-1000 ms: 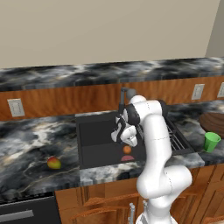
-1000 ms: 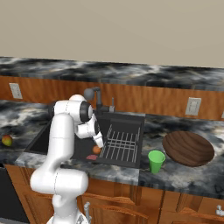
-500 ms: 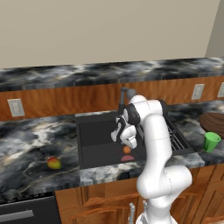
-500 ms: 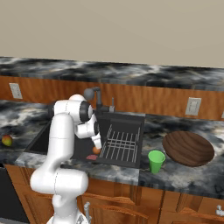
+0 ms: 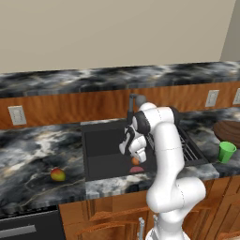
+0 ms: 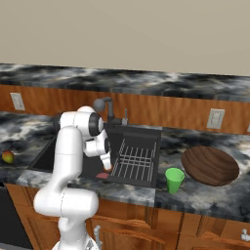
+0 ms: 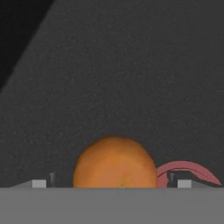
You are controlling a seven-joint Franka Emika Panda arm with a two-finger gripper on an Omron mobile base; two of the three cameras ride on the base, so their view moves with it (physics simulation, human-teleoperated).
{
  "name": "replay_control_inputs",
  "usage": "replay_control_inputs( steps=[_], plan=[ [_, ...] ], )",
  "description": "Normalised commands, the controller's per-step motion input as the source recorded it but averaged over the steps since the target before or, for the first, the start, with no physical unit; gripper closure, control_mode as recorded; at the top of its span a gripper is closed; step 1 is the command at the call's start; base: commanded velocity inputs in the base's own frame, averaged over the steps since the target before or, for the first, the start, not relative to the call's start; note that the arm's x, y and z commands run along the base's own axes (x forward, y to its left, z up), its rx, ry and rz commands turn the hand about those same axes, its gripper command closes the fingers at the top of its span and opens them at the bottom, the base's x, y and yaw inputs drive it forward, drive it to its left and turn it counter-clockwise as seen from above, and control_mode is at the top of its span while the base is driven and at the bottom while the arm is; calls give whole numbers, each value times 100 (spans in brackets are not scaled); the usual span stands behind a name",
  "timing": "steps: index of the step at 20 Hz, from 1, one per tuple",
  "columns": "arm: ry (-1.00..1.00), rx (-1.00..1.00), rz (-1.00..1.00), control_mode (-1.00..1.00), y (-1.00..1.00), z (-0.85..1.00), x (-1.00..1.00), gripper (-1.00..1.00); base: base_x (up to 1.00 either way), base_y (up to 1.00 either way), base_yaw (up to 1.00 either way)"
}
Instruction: Remove the mango and tangerine from the sink. Then move the bowl and cup from the counter to the sink for washing.
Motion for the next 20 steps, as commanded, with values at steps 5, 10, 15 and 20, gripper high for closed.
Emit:
replay_control_inputs(
  steps=[5, 10, 15, 20],
  plan=[
    [0, 0, -4, -100, 0, -12, 4, -100, 0, 0, 0],
    [0, 0, -4, -100, 0, -15, 0, -100, 0, 0, 0],
    [2, 0, -4, -100, 0, -17, 0, -100, 0, 0, 0],
    [1, 0, -1, -100, 0, -13, 0, 100, 0, 0, 0]
  ],
)
